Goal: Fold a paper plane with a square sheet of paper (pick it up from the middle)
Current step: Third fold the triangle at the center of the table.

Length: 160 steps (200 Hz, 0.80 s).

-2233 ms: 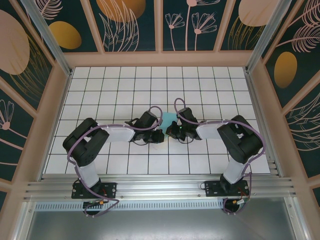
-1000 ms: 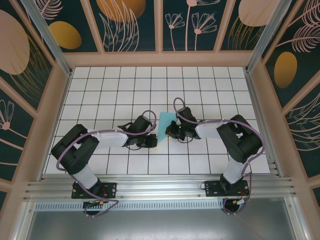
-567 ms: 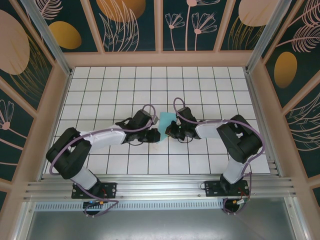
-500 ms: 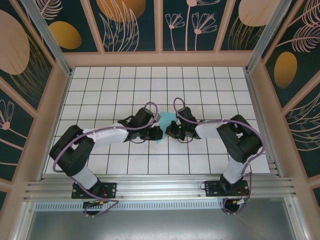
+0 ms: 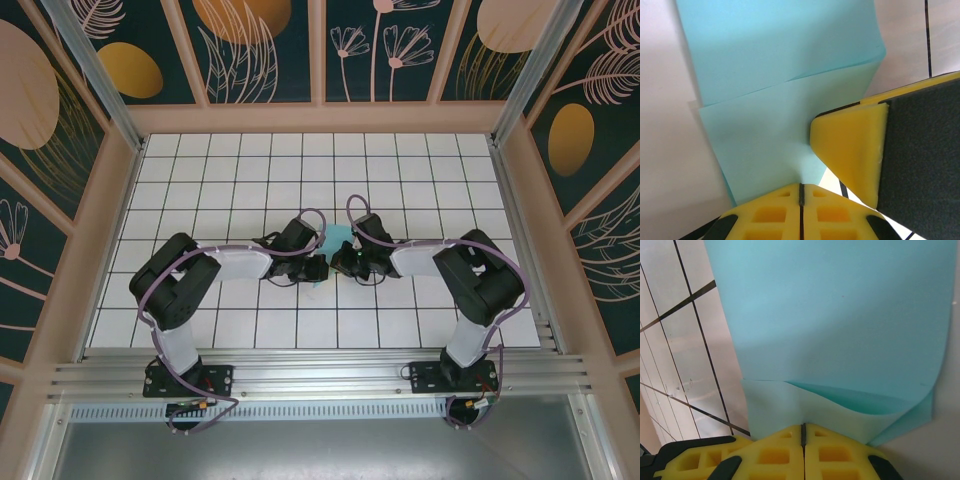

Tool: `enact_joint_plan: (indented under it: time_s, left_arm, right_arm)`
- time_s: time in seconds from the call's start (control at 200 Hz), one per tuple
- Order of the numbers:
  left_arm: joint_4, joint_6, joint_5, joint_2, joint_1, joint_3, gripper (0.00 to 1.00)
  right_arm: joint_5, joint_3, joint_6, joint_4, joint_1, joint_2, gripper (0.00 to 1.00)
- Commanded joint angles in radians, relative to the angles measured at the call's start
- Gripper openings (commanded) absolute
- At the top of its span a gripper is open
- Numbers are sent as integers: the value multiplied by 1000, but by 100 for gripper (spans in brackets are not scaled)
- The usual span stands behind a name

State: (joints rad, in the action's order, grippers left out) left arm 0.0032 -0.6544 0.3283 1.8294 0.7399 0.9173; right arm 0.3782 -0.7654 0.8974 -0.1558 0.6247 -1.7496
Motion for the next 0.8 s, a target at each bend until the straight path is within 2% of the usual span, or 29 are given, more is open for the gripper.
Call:
enact_joint_plan:
  time_s: [0.0,0.145,0.235,0.45,0.565,0.796]
  left_arm:
    - [-45,27,-98,30,-4,-43,9]
    - [-30,26,-92,24,-4,-60,9]
    - [-25,27,-89,22,-4,-61,9]
    - [-25,30,-82,25,-4,-51,9]
    - [-30,32,-84,27,-4,-44,9]
    - [-35,41,-84,31,-4,-52,8]
  right_arm:
    - [-105,-22,-15,59,-10,40,8]
    - [-162,12,-29,79,-48,154,11]
    - [-106,43,-42,23,-60,180,11]
    - [3,16,-39,-62,-2,99,10]
    - [-34,-16,-40,-26,13,38,9]
    - [-82,-2,-53,-40,-17,-24,9]
